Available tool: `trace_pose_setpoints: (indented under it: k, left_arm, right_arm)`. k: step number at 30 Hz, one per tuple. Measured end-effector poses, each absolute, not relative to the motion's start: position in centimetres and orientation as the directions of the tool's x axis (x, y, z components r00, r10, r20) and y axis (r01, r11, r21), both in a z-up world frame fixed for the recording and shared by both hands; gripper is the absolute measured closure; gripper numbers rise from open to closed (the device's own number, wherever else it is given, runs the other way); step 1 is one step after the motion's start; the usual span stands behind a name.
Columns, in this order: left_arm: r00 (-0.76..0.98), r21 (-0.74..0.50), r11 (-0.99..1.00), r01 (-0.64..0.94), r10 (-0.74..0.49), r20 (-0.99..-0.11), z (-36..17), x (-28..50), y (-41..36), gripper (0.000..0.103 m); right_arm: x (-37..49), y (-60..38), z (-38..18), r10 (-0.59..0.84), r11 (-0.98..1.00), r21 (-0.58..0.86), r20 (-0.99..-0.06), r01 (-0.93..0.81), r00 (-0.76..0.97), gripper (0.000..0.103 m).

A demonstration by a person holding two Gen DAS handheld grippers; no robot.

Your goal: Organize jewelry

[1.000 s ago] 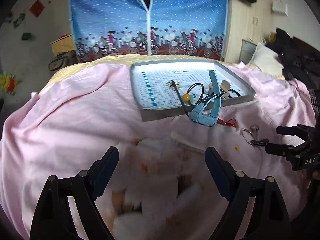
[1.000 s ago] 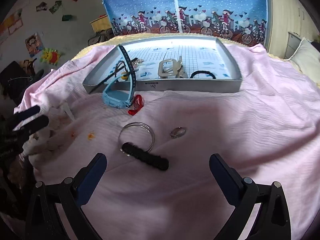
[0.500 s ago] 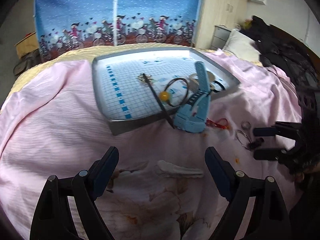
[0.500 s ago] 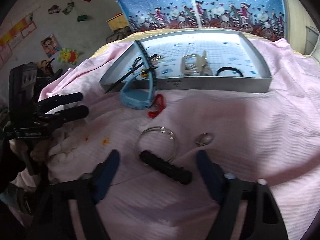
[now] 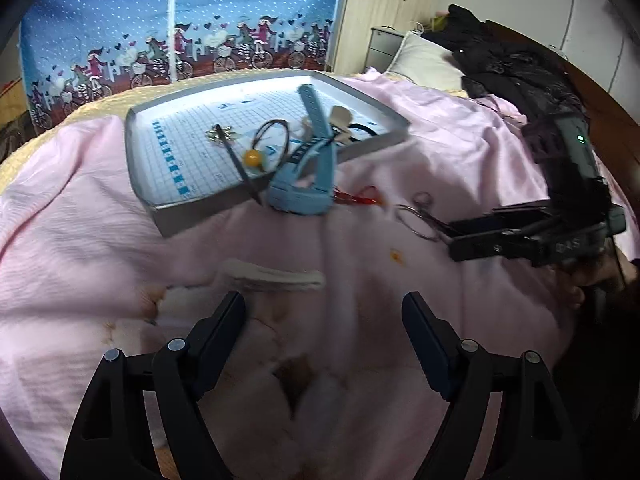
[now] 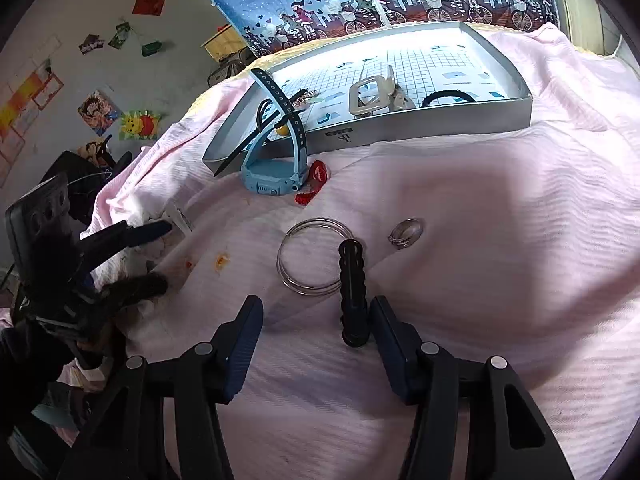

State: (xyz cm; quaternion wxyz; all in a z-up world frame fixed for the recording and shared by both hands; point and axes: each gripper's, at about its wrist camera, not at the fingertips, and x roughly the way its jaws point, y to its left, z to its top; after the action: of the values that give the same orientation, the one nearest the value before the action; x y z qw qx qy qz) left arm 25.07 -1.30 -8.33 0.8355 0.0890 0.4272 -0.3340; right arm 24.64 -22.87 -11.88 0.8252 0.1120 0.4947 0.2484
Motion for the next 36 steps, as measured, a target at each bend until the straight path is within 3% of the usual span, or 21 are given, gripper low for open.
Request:
trace_pose_setpoints:
  k: [5, 11, 16, 18, 21, 31, 34, 36]
  left_arm:
    - [0.525, -0.076, 0.825, 0.56, -0.424, -0.738, -7.3, 25.2, -0.7, 0.027]
    - [0.547, -0.119, 0.891, 0.438, -0.369, -0.751, -7.8, 28.1, 0.5, 0.027]
    - [0.511, -0.155, 0.878, 0.452, -0.398, -0.762, -8.3, 28.5, -0.2, 0.066]
    - [0.502, -0.153, 0.873, 0.462, -0.4, -0.767, -8.6, 28.4, -0.6, 0.074]
    - [0.492, -0.171, 0.865, 0.472, -0.419, -0.763, -8.6, 28.0, -0.6, 0.079]
    - [0.414, -0.171, 0.81, 0.561, -0.453, -0.789, -8.2, 25.3, -1.3, 0.079]
    - [0.428, -0.144, 0.817, 0.558, -0.432, -0.794, -8.3, 25.2, -1.7, 0.079]
    - [0.442, -0.118, 0.821, 0.559, -0.415, -0.795, -8.5, 25.1, -2.1, 0.079]
  right_arm:
    - [24.6, -22.5, -11.9, 0.512, 0.857, 0.424, -0.763, -0.293, 0.393, 0.05]
    - [24.6, -22.0, -12.0, 0.496, 0.866, 0.406, -0.766, -0.292, 0.409, 0.054]
    - [24.4, -21.3, -11.8, 0.491, 0.867, 0.384, -0.764, -0.317, 0.419, 0.069]
    - [24.3, -21.2, -11.7, 0.496, 0.864, 0.381, -0.758, -0.329, 0.424, 0.076]
    - [24.2, -20.8, -11.5, 0.497, 0.862, 0.373, -0.754, -0.343, 0.429, 0.084]
    - [24.7, -21.5, -11.9, 0.511, 0.859, 0.427, -0.755, -0.283, 0.411, 0.083]
    - [24.9, -22.0, -12.0, 0.514, 0.858, 0.446, -0.754, -0.256, 0.409, 0.079]
    - [25.0, -22.1, -12.0, 0.508, 0.861, 0.446, -0.757, -0.243, 0.411, 0.069]
